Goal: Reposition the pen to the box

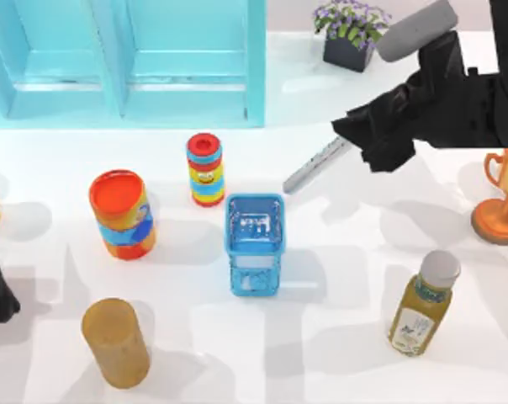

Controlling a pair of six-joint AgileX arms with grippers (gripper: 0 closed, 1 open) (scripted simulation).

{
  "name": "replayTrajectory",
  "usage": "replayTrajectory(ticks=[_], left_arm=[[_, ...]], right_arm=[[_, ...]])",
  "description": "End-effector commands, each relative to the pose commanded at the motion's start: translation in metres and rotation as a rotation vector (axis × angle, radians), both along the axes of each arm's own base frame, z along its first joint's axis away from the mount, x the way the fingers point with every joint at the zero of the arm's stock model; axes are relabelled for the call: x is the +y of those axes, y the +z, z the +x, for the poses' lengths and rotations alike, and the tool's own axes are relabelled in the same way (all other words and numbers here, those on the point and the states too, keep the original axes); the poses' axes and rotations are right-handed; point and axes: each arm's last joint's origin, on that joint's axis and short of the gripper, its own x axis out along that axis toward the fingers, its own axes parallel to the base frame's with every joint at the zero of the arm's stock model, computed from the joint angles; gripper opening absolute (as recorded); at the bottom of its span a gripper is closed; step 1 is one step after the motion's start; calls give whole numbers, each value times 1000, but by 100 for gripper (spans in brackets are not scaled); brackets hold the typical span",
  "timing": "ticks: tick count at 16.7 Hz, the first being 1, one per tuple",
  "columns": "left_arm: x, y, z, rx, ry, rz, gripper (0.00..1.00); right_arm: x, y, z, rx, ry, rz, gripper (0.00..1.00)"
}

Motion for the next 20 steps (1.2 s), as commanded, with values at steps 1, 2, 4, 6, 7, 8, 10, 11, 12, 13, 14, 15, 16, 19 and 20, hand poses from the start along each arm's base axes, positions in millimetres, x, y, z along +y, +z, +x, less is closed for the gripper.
replayTrajectory(ticks=[1,2,4,6,7,8,10,11,12,13,14,15,16,19,20], left_arm=[[0,0,0,0,0,0,100],[0,0,0,0,0,0,100],[0,0,0,0,0,0,100],[0,0,0,0,0,0,100],[0,0,0,0,0,0,100],[0,0,0,0,0,0,100],[0,0,0,0,0,0,100],[0,0,0,0,0,0,100],[0,0,0,0,0,0,100],[0,0,0,0,0,0,100],[0,0,0,0,0,0,100],[0,0,0,0,0,0,100],[0,0,0,0,0,0,100],[0,0,0,0,0,0,100],[0,0,0,0,0,0,100]], right_arm=[[-10,8,-4,-6,-1,4,0],[-17,14,-6,-10,-2,6,0],[-23,18,-9,-13,-3,8,0],[-23,18,-9,-13,-3,8,0],[-21,17,-9,-8,0,9,0],[-21,17,-9,-8,-1,7,0],[-28,17,-8,-4,-12,-18,0],[-34,17,-7,2,-25,-42,0],[-42,18,-5,12,-40,-72,0],[-51,20,-4,25,-55,-106,0],[-62,22,-3,43,-72,-144,0],[-74,24,-3,69,-91,-183,0],[-87,26,-4,106,-111,-222,0],[-135,34,-17,239,-192,-316,0],[-153,40,-23,265,-235,-341,0]])
